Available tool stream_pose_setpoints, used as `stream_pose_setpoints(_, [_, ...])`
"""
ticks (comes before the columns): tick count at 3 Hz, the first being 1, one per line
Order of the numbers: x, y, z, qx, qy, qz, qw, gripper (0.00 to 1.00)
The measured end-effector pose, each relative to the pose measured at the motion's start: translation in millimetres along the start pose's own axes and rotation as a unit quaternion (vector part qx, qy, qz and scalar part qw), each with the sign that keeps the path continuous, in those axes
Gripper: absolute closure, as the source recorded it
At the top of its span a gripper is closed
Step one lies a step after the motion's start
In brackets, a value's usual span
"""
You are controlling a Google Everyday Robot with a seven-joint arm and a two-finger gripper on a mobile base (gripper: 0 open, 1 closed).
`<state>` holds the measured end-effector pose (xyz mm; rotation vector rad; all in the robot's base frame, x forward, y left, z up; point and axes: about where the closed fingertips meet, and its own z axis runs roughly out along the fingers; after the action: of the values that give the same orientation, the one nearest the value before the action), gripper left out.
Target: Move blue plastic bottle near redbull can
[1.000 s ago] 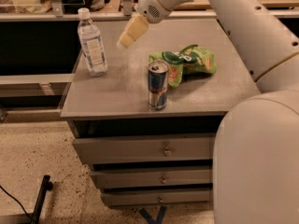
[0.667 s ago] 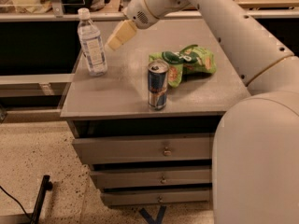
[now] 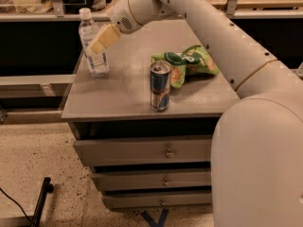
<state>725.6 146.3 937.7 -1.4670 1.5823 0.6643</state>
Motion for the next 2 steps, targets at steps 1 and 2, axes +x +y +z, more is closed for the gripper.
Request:
stream_pose_setpoints(1, [-7.4,6.0,11.1,-0.008,-0.010,-0.005,0.9999,0.18])
stream_pose_setpoints(2, [-10.8,11.7,19.4,-0.015,-0.013,-0.005,0.9998,0.42])
